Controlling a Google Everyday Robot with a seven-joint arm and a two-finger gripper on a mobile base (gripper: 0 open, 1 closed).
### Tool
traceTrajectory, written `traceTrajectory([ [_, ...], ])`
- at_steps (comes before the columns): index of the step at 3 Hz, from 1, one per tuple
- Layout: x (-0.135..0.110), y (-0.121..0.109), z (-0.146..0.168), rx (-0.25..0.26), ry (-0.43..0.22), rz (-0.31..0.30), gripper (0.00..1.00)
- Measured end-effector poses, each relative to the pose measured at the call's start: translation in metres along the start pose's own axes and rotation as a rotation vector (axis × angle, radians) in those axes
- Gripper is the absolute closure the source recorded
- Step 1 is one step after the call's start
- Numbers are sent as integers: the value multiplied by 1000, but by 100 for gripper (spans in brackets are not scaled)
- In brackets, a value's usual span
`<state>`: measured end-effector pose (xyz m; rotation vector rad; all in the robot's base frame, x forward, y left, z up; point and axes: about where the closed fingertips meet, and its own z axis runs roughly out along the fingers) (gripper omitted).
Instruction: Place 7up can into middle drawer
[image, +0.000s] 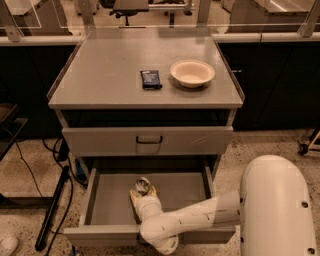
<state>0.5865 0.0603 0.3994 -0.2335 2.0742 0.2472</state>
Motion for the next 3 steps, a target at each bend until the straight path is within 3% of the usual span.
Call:
traceTrajectory([
  [1,0,0,0,0,0,0,11],
  [2,0,0,0,0,0,0,0],
  [3,0,0,0,0,0,0,0],
])
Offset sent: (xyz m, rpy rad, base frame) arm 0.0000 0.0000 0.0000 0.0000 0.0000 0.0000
